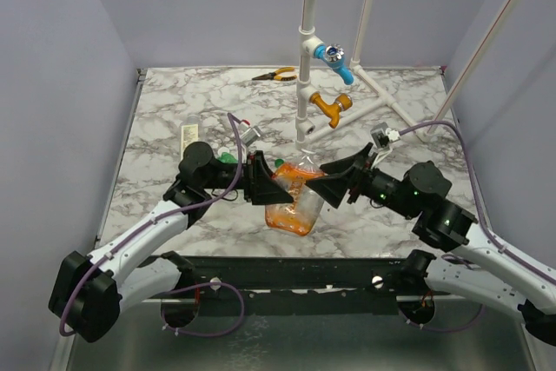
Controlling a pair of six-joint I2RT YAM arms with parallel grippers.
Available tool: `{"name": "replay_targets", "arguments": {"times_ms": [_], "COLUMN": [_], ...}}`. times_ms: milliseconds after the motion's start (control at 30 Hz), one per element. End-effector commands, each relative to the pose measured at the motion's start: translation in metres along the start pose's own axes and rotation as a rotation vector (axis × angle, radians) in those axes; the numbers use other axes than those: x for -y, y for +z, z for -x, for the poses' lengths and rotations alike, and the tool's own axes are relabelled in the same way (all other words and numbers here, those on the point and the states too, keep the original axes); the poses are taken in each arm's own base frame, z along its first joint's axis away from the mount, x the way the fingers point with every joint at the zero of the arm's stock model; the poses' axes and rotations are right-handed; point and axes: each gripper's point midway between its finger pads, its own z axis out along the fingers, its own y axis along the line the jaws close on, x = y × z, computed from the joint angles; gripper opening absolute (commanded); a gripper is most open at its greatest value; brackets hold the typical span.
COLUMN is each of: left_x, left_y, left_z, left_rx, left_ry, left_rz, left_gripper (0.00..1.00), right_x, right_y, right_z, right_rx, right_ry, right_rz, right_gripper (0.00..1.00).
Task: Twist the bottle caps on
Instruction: Adjust the plastic bottle.
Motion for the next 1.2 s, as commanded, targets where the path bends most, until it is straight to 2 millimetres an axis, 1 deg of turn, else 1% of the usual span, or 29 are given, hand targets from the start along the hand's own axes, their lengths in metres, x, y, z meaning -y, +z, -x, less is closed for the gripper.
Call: {"name": "replay_targets", "arguments": {"times_ms": [0, 100, 133, 200, 267, 333, 367, 433, 467, 567, 600, 633, 667, 700, 767, 800, 867, 933, 967, 1000, 1033, 1067, 1100, 1167], "left_x": [0.029, 0.039, 0.042, 0.039, 0.039, 0.037, 0.035, 0.032, 0.031, 0.034, 0.034, 0.034, 0.033, 0.032, 0.028, 0.027, 0.028, 0.026, 0.026, 0.027, 0.026, 0.026, 0.026, 0.030], "left_y": [-0.008, -0.011, -0.012, -0.014, -0.016, -0.019, -0.019, -0.021, -0.021, -0.021, -0.021, -0.021, -0.021, -0.021, -0.020, -0.020, -0.019, -0.018, -0.018, -0.018, -0.018, -0.018, -0.018, -0.018], "left_z": [0.004, 0.001, 0.001, -0.001, -0.002, -0.005, -0.006, -0.008, -0.010, -0.008, -0.007, -0.006, -0.007, -0.007, -0.007, -0.006, -0.002, 0.003, 0.002, 0.003, 0.003, 0.003, 0.001, 0.000], "left_rx": [-0.055, -0.084, -0.080, -0.082, -0.079, -0.090, -0.097, -0.120, -0.134, -0.135, -0.134, -0.135, -0.136, -0.138, -0.129, -0.124, -0.112, -0.083, -0.079, -0.073, -0.066, -0.063, -0.064, -0.060], "left_ry": [0.133, 0.195, 0.220, 0.266, 0.314, 0.349, 0.366, 0.374, 0.372, 0.395, 0.403, 0.403, 0.399, 0.393, 0.373, 0.361, 0.345, 0.330, 0.328, 0.332, 0.323, 0.319, 0.321, 0.310], "left_rz": [-0.086, -0.129, -0.132, -0.106, -0.092, -0.075, -0.064, -0.048, -0.049, -0.054, -0.053, -0.051, -0.048, -0.047, -0.023, -0.014, -0.008, 0.016, 0.016, 0.012, 0.017, 0.019, 0.014, -0.014], "left_gripper": [0.00, 0.00, 0.00, 0.00, 0.00, 0.00, 0.00, 0.00, 0.00, 0.00, 0.00, 0.00, 0.00, 0.00, 0.00, 0.00, 0.00, 0.29, 0.40, 0.52, 0.68, 0.78, 0.82, 0.90], "right_x": [-0.009, -0.011, -0.013, -0.021, -0.024, -0.029, -0.036, -0.050, -0.050, -0.053, -0.053, -0.051, -0.047, -0.046, -0.048, -0.048, -0.046, -0.041, -0.040, -0.039, -0.034, -0.035, -0.035, -0.049], "right_y": [-0.014, -0.013, -0.012, -0.007, 0.000, 0.006, 0.007, 0.009, 0.012, 0.016, 0.017, 0.017, 0.018, 0.017, 0.015, 0.015, 0.015, 0.017, 0.016, 0.018, 0.019, 0.019, 0.019, 0.018], "right_z": [-0.016, -0.016, -0.013, -0.005, 0.000, 0.001, 0.000, -0.004, -0.010, -0.026, -0.029, -0.029, -0.028, -0.025, -0.019, -0.017, -0.014, -0.010, -0.008, -0.001, 0.003, 0.007, 0.010, 0.017], "right_rx": [-0.163, -0.193, -0.185, -0.180, -0.186, -0.202, -0.213, -0.251, -0.289, -0.380, -0.392, -0.389, -0.379, -0.363, -0.338, -0.328, -0.300, -0.255, -0.233, -0.192, -0.164, -0.145, -0.128, -0.089], "right_ry": [-0.094, -0.091, -0.082, -0.065, -0.047, -0.034, -0.035, -0.043, -0.045, -0.040, -0.042, -0.044, -0.045, -0.051, -0.064, -0.068, -0.077, -0.076, -0.076, -0.071, -0.057, -0.057, -0.053, -0.052], "right_rz": [0.034, 0.033, 0.032, 0.051, 0.043, 0.058, 0.096, 0.180, 0.188, 0.231, 0.238, 0.225, 0.203, 0.193, 0.195, 0.198, 0.188, 0.165, 0.161, 0.148, 0.117, 0.118, 0.116, 0.193], "right_gripper": [0.80, 0.81, 0.82, 0.82, 0.82, 0.82, 0.82, 0.81, 0.78, 0.70, 0.64, 0.56, 0.41, 0.30, 0.09, 0.01, 0.01, 0.01, 0.01, 0.01, 0.01, 0.01, 0.01, 0.01]}}
